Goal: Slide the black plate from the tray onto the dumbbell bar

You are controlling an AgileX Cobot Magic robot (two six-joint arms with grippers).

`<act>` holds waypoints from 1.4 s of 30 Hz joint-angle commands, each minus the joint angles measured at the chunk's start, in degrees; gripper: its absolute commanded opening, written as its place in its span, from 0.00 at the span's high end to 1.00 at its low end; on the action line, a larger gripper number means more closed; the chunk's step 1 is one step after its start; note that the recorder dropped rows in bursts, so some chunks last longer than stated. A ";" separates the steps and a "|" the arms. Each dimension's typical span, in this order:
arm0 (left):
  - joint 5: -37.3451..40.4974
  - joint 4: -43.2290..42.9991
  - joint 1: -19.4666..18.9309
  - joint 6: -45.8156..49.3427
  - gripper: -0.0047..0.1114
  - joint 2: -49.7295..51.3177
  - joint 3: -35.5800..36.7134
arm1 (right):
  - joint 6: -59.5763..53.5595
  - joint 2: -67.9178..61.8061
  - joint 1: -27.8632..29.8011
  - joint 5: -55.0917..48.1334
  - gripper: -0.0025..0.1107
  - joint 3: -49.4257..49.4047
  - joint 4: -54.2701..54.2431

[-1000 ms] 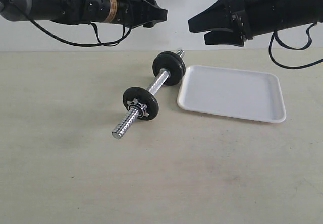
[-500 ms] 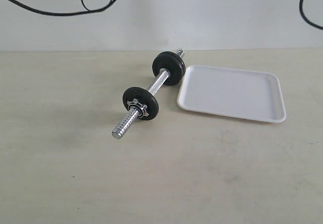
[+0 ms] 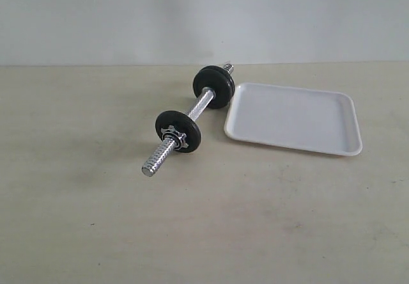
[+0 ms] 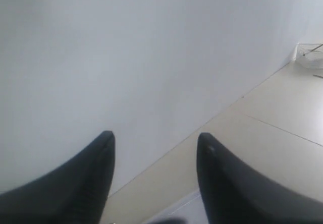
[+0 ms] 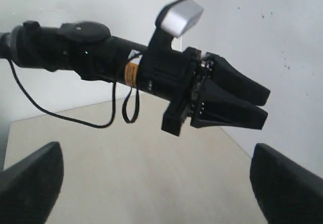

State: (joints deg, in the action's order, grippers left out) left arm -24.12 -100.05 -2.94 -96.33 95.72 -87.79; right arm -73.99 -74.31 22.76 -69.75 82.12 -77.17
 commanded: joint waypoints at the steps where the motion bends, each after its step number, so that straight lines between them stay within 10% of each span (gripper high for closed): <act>1: -0.54 0.10 -0.15 0.78 0.55 -1.01 3.47 | 5.09 1.79 -0.01 -0.21 0.19 0.32 1.30; 11: 11.57 0.10 -2.88 10.34 0.57 -8.72 24.00 | 7.03 6.99 -0.01 -0.21 0.19 0.32 6.30; 22: 18.36 0.13 -10.51 8.57 0.57 -42.16 43.09 | 16.11 31.95 -0.01 -0.21 0.19 0.01 16.61; 32: 27.62 0.63 -10.51 6.61 0.57 -61.66 54.24 | 23.70 47.77 -0.01 22.01 0.19 -21.94 32.94; 42: 33.19 0.72 -10.51 1.40 0.57 -72.55 62.54 | 25.71 58.11 -0.01 49.56 0.19 -50.13 26.52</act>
State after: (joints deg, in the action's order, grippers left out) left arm 8.25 -100.12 -13.30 -92.76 25.63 -27.40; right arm -49.08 -18.38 22.76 -28.29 38.44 -46.66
